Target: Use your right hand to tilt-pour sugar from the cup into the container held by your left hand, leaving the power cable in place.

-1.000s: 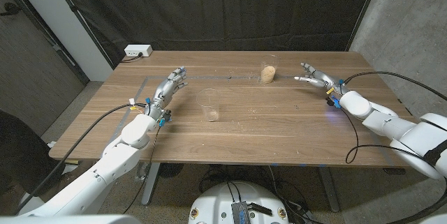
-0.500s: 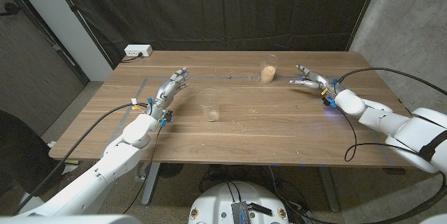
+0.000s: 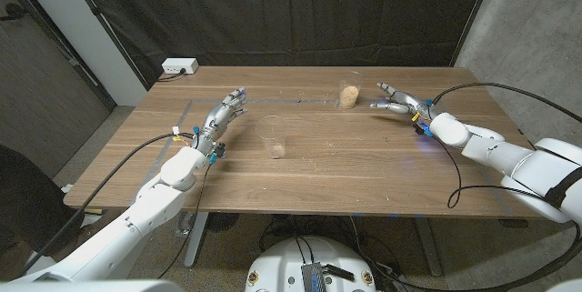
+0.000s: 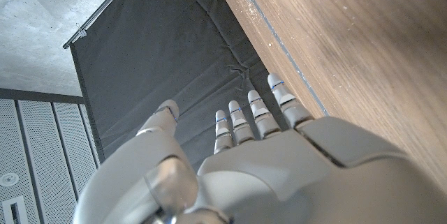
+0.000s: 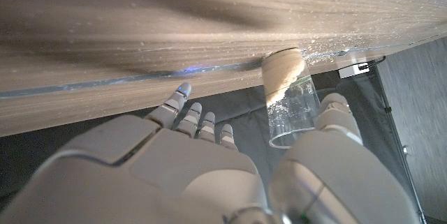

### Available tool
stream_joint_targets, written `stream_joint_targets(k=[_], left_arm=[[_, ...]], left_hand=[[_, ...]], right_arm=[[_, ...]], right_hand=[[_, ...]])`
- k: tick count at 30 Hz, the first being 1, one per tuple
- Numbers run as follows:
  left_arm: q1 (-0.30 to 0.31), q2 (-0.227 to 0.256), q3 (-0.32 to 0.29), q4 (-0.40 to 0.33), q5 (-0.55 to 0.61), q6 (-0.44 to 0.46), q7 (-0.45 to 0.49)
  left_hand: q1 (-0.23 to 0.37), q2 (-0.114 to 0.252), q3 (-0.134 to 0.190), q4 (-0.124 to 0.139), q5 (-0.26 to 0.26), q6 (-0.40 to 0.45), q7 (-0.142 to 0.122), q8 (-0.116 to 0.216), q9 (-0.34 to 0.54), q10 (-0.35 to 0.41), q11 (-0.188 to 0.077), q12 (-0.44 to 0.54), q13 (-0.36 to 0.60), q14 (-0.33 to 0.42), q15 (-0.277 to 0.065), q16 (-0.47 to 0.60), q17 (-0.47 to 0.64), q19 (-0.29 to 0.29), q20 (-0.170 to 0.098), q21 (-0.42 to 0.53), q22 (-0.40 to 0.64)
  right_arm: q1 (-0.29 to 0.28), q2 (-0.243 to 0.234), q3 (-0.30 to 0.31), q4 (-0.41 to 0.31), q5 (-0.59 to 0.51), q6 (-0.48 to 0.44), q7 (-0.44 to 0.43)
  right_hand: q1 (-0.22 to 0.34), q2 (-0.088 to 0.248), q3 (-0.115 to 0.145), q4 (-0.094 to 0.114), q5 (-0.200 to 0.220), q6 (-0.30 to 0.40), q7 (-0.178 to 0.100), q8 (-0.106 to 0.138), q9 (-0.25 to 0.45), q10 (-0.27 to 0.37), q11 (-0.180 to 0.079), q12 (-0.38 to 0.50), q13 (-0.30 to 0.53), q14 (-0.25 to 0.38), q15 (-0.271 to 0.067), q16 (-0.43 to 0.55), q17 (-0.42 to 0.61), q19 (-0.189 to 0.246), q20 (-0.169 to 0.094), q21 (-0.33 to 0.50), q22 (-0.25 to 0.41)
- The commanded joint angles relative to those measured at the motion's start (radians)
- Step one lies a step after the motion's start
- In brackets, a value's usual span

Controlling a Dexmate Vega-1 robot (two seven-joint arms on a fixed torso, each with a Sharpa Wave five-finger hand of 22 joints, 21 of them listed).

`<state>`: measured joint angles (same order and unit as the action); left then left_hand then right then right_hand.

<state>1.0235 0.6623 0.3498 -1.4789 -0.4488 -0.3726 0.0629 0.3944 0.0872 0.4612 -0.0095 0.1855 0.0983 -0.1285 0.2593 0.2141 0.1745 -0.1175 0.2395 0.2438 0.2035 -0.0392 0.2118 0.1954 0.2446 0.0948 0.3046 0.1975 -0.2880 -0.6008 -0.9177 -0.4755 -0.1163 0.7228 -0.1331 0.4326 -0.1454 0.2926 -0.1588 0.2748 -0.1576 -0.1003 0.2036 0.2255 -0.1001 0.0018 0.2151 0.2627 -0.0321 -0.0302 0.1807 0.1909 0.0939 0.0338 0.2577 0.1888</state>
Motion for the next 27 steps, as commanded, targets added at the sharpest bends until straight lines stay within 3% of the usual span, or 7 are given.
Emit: stream_joint_targets(k=[1,6,13,23,27], left_arm=[[-0.016,-0.003,0.002,0.029,-0.017,-0.020,-0.028],[-0.008,0.004,-0.004,0.027,-0.022,-0.023,-0.030],[0.001,0.007,-0.011,0.034,-0.030,-0.032,-0.031],[-0.002,0.011,-0.011,0.050,-0.039,-0.037,-0.050],[-0.007,0.012,-0.010,0.061,-0.042,-0.039,-0.061]], left_hand=[[0.006,-0.007,0.006,-0.001,0.004,0.010,-0.002,-0.002,0.001,0.009,-0.004,0.000,0.003,0.007,-0.077,-0.004,0.001,0.008,0.003,0.006,0.004],[0.006,-0.007,0.006,-0.001,0.004,0.008,-0.004,-0.004,0.001,0.009,-0.005,-0.001,0.003,0.008,-0.078,-0.004,0.001,0.007,0.002,0.005,0.004],[0.006,-0.007,0.007,-0.001,0.004,0.011,0.000,-0.003,0.001,0.010,-0.005,-0.002,0.003,0.008,-0.077,-0.004,0.001,0.007,0.002,0.005,0.004],[0.006,-0.007,0.008,-0.002,0.004,0.012,-0.001,-0.004,0.001,0.011,-0.003,-0.002,0.003,0.009,-0.078,-0.005,0.001,0.008,0.003,0.005,0.004],[0.007,-0.006,0.008,-0.002,0.004,0.012,-0.001,-0.004,0.001,0.011,-0.002,-0.003,0.003,0.009,-0.078,-0.005,0.000,0.008,0.002,0.005,0.004]], right_arm=[[0.028,0.035,0.012,-0.001,-0.003,-0.006,0.087],[0.068,0.082,0.000,0.055,0.009,-0.016,0.128],[0.098,0.111,-0.022,0.081,0.033,-0.035,0.151],[0.100,0.127,-0.022,0.084,0.091,-0.051,0.193],[0.095,0.134,-0.009,0.079,0.116,-0.052,0.213]], right_hand=[[0.010,0.003,0.002,-0.001,0.010,-0.005,0.008,0.005,0.002,-0.006,0.005,0.005,0.002,-0.009,-0.023,0.004,0.000,-0.002,0.003,-0.006,0.002],[0.012,0.003,0.001,-0.001,0.012,0.000,0.011,0.008,0.002,-0.007,0.003,0.006,0.002,-0.006,-0.024,0.006,0.000,0.000,0.002,-0.006,0.002],[0.015,0.003,0.000,0.001,0.014,0.003,0.013,0.011,0.002,-0.001,0.002,0.010,0.003,0.001,-0.027,0.010,0.001,0.002,0.001,-0.007,0.002],[0.018,0.002,-0.001,0.003,0.017,0.005,0.014,0.013,0.002,0.001,0.009,0.013,0.004,0.003,-0.028,0.012,0.001,0.004,0.007,-0.009,0.003],[0.020,0.001,-0.003,0.004,0.020,0.000,0.018,0.012,0.002,-0.007,0.021,0.011,0.004,0.003,-0.019,0.012,0.001,0.001,0.022,-0.012,0.003]])
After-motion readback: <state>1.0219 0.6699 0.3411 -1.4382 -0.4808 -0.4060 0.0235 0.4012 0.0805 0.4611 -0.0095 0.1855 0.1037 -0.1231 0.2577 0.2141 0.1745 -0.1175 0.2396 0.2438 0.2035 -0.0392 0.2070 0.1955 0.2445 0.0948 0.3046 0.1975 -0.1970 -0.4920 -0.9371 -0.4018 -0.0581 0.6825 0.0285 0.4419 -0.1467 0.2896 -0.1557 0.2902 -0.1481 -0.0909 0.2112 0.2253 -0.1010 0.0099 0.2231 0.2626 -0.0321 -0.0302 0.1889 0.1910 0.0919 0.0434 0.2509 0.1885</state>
